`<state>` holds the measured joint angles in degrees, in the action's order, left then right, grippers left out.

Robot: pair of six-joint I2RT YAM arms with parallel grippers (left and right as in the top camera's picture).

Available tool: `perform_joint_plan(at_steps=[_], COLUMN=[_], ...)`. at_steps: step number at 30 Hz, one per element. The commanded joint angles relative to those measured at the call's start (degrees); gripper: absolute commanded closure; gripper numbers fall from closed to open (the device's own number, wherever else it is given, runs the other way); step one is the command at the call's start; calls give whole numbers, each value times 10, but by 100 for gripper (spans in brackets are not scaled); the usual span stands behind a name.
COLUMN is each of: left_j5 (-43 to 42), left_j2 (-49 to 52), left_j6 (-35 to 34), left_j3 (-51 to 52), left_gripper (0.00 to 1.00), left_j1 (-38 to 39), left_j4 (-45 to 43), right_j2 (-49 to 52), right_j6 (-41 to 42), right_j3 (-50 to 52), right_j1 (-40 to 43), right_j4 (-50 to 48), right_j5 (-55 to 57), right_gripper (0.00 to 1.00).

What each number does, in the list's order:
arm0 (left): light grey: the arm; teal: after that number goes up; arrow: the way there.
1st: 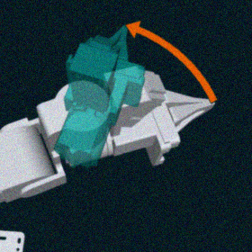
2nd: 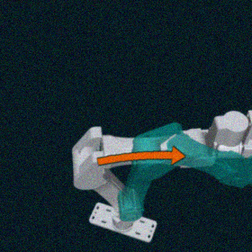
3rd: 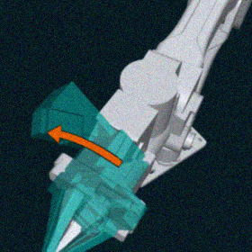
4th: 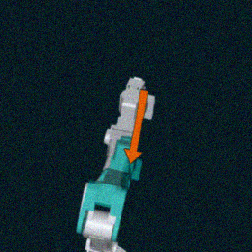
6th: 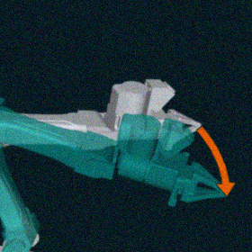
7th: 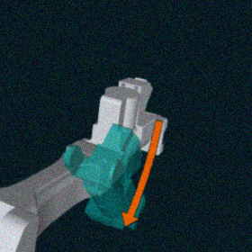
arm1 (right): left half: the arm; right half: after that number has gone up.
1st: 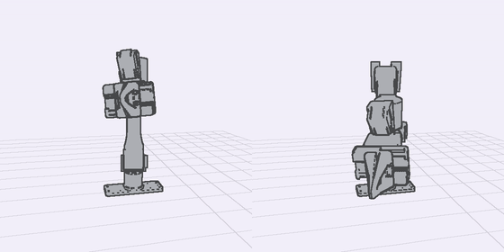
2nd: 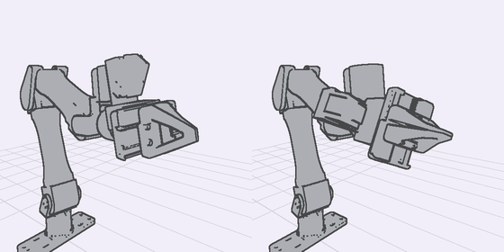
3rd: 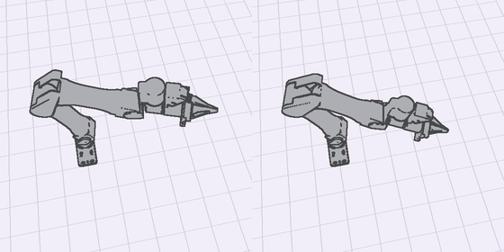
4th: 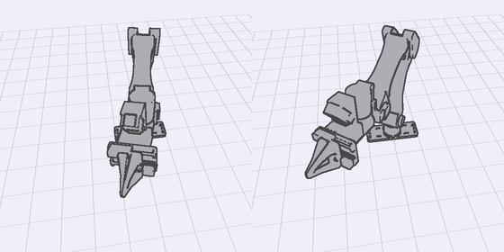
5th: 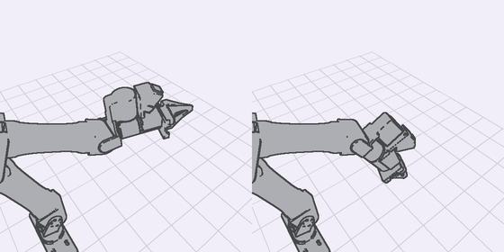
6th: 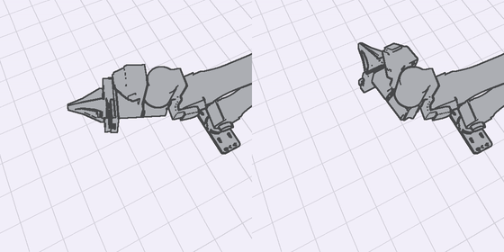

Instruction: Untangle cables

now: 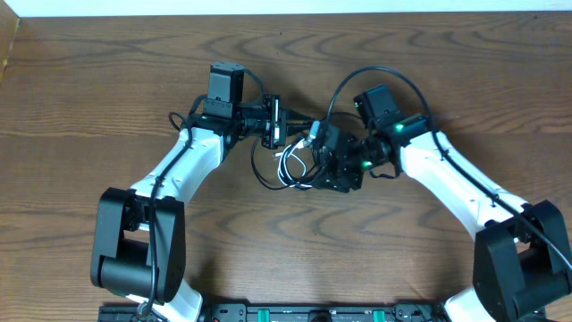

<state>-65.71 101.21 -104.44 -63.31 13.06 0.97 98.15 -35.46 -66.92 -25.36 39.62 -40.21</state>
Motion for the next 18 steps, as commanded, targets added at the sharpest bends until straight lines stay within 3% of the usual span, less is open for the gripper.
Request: perform_joint_plan(at_steps=[1,6,18], left_j5=[-15,-18,-18], left_j2=[6,6,6], left_j6=[-7,-7,-13], left_j3=[3,3,3], left_gripper=[93,93,93], left_j1=[-2,-2,-3], left_j4=[-5,-5,-5], right_j2=[-15,-15,-46], right_j6=[-14,8,54], right_j3=[0,0,0], right_j1=[-22,-48,-53], right_j4=[-12,-46,-86], right_j5=[54,152,146], right_gripper=[48,57,73])
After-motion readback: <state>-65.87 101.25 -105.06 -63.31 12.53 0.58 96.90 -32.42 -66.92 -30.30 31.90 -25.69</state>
